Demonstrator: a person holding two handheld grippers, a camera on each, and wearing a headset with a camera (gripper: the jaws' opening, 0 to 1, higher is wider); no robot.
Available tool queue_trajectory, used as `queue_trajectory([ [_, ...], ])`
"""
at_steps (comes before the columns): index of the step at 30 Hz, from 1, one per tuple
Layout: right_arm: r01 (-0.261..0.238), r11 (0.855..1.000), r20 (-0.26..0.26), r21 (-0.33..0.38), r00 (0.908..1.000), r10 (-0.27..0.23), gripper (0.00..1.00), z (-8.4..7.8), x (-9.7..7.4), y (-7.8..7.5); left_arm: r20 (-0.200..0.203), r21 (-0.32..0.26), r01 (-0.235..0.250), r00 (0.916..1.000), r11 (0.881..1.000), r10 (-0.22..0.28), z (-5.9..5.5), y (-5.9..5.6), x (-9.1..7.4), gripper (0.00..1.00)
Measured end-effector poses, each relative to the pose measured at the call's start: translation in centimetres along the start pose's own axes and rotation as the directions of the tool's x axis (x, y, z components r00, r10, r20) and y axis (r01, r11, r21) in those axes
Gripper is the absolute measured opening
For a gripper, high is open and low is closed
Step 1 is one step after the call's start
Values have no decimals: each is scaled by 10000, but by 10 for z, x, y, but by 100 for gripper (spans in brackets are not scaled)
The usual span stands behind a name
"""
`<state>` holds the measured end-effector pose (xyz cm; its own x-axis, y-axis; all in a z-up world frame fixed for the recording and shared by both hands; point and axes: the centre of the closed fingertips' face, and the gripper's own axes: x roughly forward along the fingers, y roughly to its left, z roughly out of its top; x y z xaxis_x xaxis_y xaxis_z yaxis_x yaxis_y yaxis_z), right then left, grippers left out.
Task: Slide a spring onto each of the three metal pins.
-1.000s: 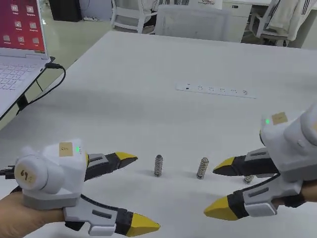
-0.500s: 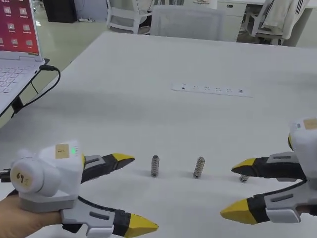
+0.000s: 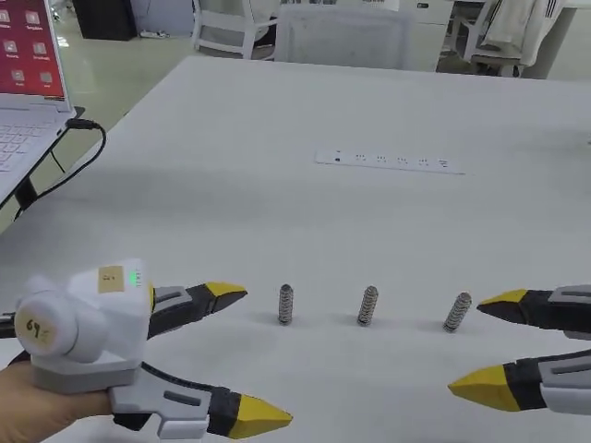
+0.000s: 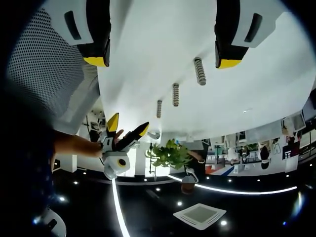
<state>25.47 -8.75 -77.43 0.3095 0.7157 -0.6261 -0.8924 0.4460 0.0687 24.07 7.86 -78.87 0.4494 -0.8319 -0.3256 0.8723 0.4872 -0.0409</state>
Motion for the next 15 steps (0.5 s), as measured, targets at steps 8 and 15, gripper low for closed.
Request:
queue_trajectory([
  [8,492,9987,264,131,9984,-495,73,-11,-4,-13,-3,-9,-49,10000,10000,49,1,1,1,85],
  [15,657,9978,538,68,9964,-660,76,-20,-3,-15,-17,-79,-149,9999,9999,149,-1,2,-1,86],
])
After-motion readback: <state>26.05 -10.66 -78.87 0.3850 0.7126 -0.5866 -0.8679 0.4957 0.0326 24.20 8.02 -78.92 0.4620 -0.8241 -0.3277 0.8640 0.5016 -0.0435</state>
